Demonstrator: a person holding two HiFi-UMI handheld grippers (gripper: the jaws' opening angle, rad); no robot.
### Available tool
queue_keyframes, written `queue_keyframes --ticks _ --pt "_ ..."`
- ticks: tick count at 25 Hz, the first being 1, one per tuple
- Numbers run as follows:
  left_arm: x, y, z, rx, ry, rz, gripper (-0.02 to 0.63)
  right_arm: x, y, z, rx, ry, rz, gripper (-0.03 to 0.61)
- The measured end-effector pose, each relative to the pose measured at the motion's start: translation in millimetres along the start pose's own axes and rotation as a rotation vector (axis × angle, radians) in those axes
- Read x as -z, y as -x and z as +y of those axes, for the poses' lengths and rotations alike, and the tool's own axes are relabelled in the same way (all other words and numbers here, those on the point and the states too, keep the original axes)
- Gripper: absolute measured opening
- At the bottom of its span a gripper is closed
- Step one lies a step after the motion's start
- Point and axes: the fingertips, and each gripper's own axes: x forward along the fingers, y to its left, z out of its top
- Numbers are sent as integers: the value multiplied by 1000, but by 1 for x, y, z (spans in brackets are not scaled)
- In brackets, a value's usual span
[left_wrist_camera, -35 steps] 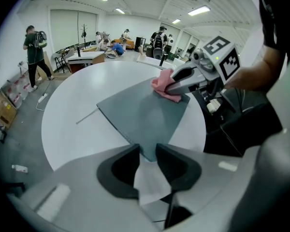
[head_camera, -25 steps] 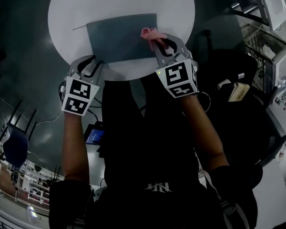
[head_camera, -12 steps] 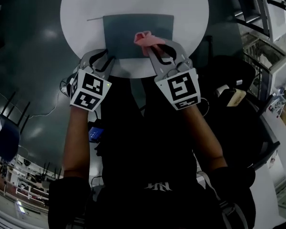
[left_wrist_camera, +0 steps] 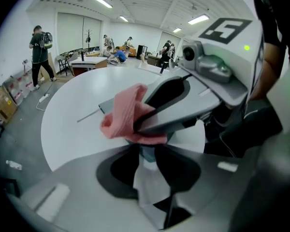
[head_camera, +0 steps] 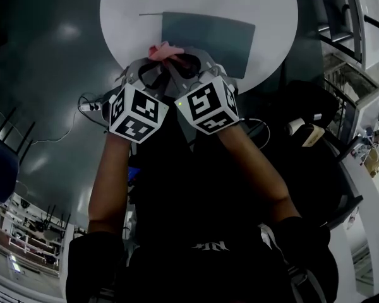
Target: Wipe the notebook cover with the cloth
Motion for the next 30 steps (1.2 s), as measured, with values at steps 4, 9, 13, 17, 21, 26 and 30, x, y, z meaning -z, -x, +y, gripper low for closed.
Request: queue_keyframes --ticks 4,9,13,17,21,26,30 --pt "0 2 0 4 0 -6 100 3 -8 6 18 78 43 29" --pt "0 3 1 5 -1 3 101 6 -4 4 21 109 54 28" --pt "-1 3 2 4 -5 18 103 16 8 -8 44 101 56 28" --pt "-1 4 2 1 -8 29 103 33 29 -24 73 68 62 28" --pt "-1 4 1 -2 -8 46 103 53 52 -42 106 48 71 28" --pt "-2 3 0 -1 3 52 103 78 80 -67 156 13 87 28" --pt "-4 3 -3 -5 6 54 103 97 104 -84 198 -9 101 28"
